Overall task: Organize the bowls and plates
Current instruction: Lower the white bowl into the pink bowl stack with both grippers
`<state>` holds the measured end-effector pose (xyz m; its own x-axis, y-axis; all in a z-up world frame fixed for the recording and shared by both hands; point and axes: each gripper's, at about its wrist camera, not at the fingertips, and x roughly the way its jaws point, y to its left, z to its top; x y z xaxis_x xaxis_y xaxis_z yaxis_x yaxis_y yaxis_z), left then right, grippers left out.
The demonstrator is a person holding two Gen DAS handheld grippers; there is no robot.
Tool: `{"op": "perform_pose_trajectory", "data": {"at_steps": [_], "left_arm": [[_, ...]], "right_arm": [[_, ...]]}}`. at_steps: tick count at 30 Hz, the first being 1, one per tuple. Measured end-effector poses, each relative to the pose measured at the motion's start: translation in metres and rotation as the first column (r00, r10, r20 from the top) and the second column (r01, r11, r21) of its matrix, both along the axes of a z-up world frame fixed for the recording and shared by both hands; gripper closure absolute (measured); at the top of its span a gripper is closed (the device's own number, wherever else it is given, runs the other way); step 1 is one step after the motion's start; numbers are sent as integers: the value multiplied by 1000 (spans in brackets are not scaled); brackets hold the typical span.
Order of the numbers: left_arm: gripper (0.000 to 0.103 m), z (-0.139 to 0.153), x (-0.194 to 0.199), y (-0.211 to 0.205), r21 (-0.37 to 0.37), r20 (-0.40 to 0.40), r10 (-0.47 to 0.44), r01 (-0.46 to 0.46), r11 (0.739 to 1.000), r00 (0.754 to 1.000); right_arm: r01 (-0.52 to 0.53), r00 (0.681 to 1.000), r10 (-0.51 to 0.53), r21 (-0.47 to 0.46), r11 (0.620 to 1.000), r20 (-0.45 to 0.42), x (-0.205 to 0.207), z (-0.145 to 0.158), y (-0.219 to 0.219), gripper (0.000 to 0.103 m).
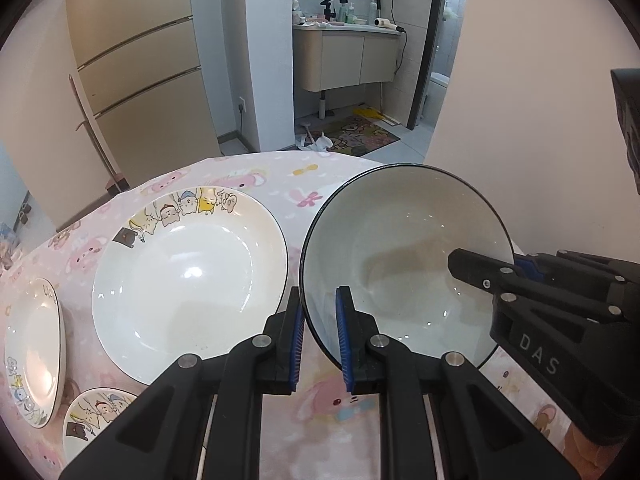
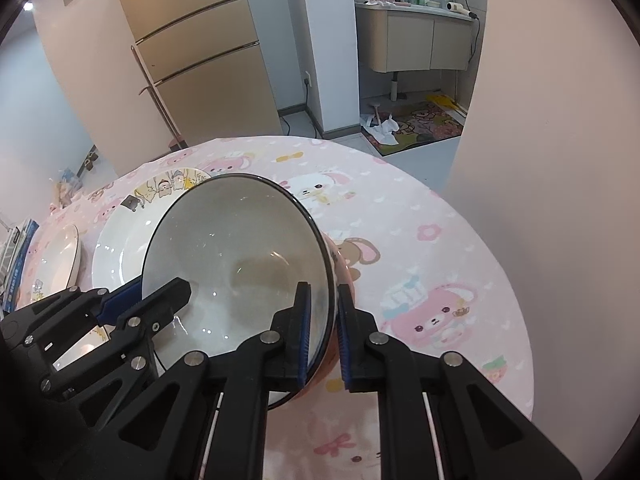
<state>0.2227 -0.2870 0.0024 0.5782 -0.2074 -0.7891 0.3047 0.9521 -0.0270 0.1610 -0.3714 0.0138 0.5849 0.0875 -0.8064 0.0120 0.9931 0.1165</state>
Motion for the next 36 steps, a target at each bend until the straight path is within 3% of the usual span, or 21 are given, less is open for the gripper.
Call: {"op": "perform_pose_trajectory", "data": {"at_steps": [8, 13, 16, 21, 25, 31, 36], "left_arm": [[86, -2, 0, 3, -15, 0, -4, 4, 1000, 1000], [86, 1, -2, 7, -63, 22, 6, -4, 998, 1000], [86, 4, -1, 9, -79, 31, 16, -13, 997, 999], [86, 6, -1, 11, -84, 35, 25, -22, 996, 999], [86, 7, -6, 11, -81, 51, 13, -9, 997, 999], [86, 11, -13, 11, -78, 88, -7, 14, 997, 996], [86, 20, -19, 17, -97, 120, -7, 19, 995, 993]], "right_arm": [[2, 1000, -3, 32, 999, 18, 1, -2, -7, 92], [3, 999, -4, 44, 999, 33, -1, -3, -8, 91], [5, 999, -6, 7, 1000, 49, -3, 0, -3, 91], [22, 992, -3, -150, 988, 124, -10, 7, 13, 89], [22, 994, -10, -104, 994, 110, -6, 4, 4, 91], [28, 991, -10, -141, 990, 130, -7, 2, 10, 91], [21, 993, -21, 4, 1000, 120, -1, 3, -12, 93]]}}
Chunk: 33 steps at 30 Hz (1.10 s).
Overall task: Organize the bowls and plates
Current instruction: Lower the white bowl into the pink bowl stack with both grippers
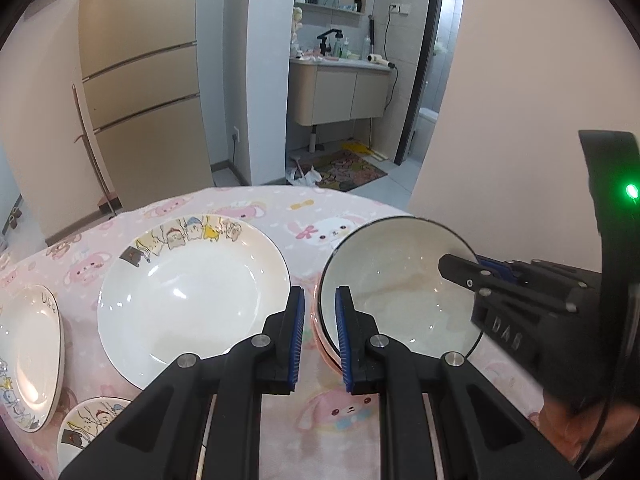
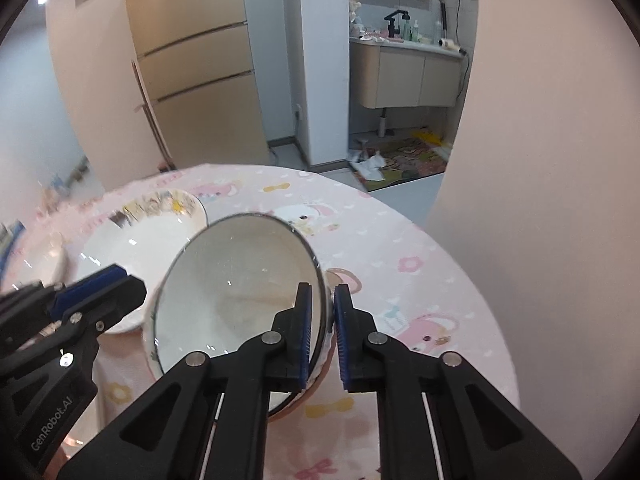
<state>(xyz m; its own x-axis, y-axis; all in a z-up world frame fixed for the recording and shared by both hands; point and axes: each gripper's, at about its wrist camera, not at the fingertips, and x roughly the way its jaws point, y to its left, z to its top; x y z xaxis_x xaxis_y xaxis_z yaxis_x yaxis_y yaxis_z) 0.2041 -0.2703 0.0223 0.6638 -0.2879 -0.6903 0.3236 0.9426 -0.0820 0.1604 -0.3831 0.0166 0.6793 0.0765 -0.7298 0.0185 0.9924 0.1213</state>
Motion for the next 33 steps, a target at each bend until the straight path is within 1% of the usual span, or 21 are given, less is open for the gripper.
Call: {"op": "perform_pose_trajectory", "data": {"at_steps": [2, 5, 8, 11, 14, 17, 22, 24, 27, 28, 30, 33], "left_arm": [[86, 1, 2, 3, -2, -4, 5, -5, 1000, 1000], [86, 0, 6, 8, -19, -20, 23, -23, 1000, 1000], [86, -3, 9, 11, -32, -34, 31, -32, 999, 999], [86, -6, 9, 10, -24, -38, 29, -30, 999, 999], [86, -8, 8, 6, -9, -34, 26, -26, 1000, 999], [86, -8, 8, 6, -16, -30, 25, -25, 1000, 999], [86, 1, 2, 9, -27, 2, 17, -17, 999, 1000], [86, 4, -1, 13, -33, 13, 14, -13, 999, 1000], [86, 11, -6, 19, -41, 25, 13, -12, 999, 1000], [86, 13, -9, 22, -43, 31, 12, -10, 999, 999], [86, 18, -15, 28, -43, 49, 7, -5, 999, 999], [86, 27, -25, 36, -34, 84, 13, -10, 999, 996]], "right_arm": [[5, 1000, -2, 110, 994, -30, 5, -1, -14, 93], [4, 996, 18, 254, 967, -83, 16, -7, -31, 92], [-9, 995, 39, 319, 948, -87, 21, -13, -39, 91], [-5, 994, 45, 378, 926, -98, 23, -17, -46, 91], [15, 991, 38, 399, 917, -125, 25, -19, -47, 90], [32, 987, 39, 438, 899, -154, 27, -21, -51, 89], [26, 989, 34, 388, 921, -146, 21, -17, -45, 88], [34, 987, 34, 414, 909, -157, 20, -18, -50, 88], [57, 982, 38, 488, 871, -183, 18, -22, -61, 88], [57, 982, 40, 490, 870, -184, 16, -21, -62, 87], [45, 985, 34, 451, 891, -167, 10, -14, -60, 87], [30, 995, 5, 331, 943, -104, -5, 7, -50, 87]]}}
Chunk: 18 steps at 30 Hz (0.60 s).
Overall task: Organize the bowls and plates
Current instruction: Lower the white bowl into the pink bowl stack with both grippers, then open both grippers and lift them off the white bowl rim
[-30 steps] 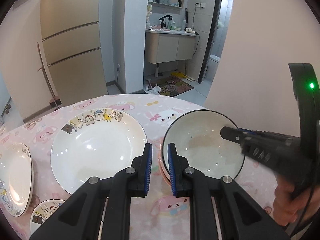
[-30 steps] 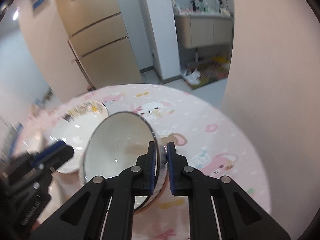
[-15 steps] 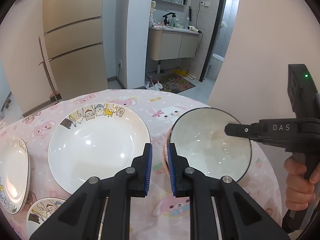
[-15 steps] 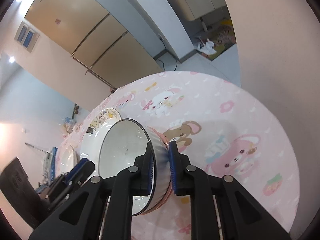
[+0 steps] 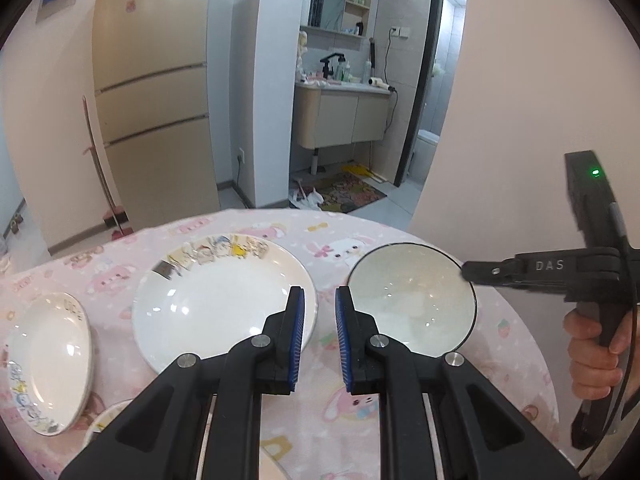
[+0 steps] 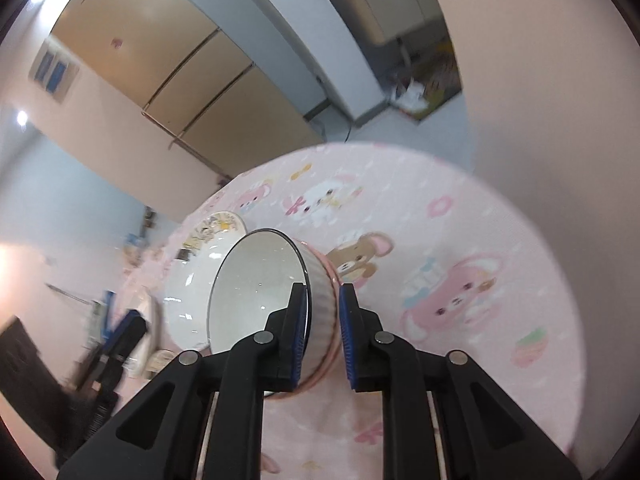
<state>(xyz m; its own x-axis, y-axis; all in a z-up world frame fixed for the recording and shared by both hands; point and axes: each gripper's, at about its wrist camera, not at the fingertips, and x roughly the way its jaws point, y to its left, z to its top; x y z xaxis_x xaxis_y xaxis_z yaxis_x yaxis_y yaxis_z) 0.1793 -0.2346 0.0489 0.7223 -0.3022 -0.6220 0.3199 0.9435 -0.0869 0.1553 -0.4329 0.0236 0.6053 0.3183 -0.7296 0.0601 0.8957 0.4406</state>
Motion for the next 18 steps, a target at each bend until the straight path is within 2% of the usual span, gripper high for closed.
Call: {"op": "perform_pose_trajectory", "data": {"at_steps": [3, 5, 6, 7, 8, 10, 15, 18], "left_arm": [[83, 9, -9, 9, -12, 15, 2, -1, 1000, 1000], [62, 18, -18, 16, -20, 34, 2, -2, 1000, 999], [39, 22, -22, 19, -22, 52, 8, -7, 1000, 999], [25, 28, -28, 23, -23, 86, 20, -18, 1000, 996], [22, 37, -38, 27, -18, 137, 33, -31, 999, 990], [19, 48, -50, 33, -3, 177, 24, -24, 1000, 984], [15, 75, -83, 52, 11, 291, 30, -35, 999, 956], [13, 89, -102, 70, -20, 341, 50, -46, 999, 939]], "right_arm": [[-8, 997, 14, -95, 995, 72, -16, 23, 12, 87], [1, 992, 20, -162, 987, 128, -29, 39, 22, 87], [5, 988, 25, -188, 982, 154, -35, 46, 27, 87], [8, 981, 35, -220, 976, 191, -43, 55, 35, 87], [11, 974, 44, -241, 970, 220, -50, 63, 41, 87], [14, 961, 60, -263, 965, 269, -61, 77, 52, 87], [-6, 923, 102, -251, 968, 371, -86, 108, 78, 87], [-15, 898, 123, -251, 968, 422, -97, 121, 95, 83]]}}
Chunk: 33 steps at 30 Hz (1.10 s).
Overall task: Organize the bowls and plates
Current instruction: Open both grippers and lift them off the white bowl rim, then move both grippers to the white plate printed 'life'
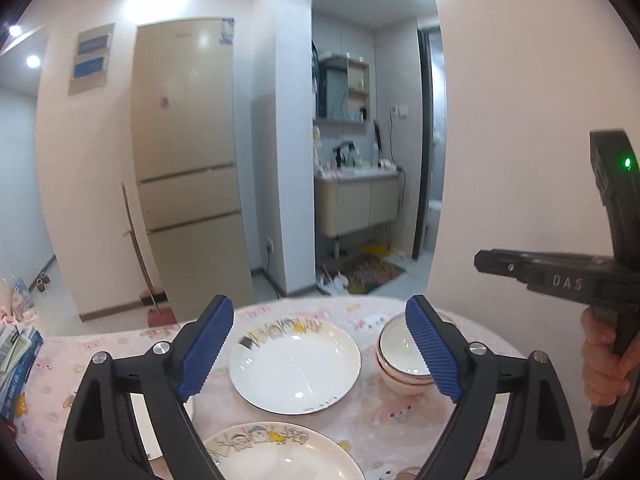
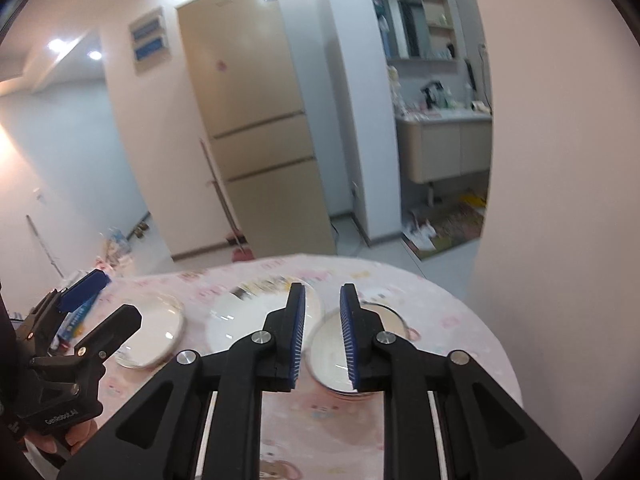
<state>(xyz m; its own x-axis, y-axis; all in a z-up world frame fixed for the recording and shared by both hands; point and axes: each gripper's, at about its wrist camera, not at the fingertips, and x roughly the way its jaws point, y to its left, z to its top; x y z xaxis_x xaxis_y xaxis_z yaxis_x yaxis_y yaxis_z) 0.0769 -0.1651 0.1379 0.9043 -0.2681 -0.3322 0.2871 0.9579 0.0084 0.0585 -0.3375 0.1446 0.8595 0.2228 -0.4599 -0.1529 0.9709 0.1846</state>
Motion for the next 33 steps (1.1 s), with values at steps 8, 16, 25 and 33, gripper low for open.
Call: {"op": "perform_pose_trajectory", "data": {"at_steps": [8, 16, 25, 33], "left_arm": [[0, 21, -48, 51, -48, 146, 77, -71, 996, 986], [0, 17, -75, 85, -64, 188, 115, -105, 992, 975], [0, -35, -80, 128, -107, 110, 186, -175, 979, 976], [0, -77, -70, 153, -137, 19, 242, -238, 962, 970]], "right_arm": [[-46, 989, 47, -13, 999, 141, -33, 15, 41, 67], [-52, 958, 54, -16, 999, 281, -59, 10, 71, 57], [-141, 962, 117, 81, 987, 247, -43, -40, 93, 56], [-139, 974, 120, 88, 986, 192, -25, -80, 103, 56]]}}
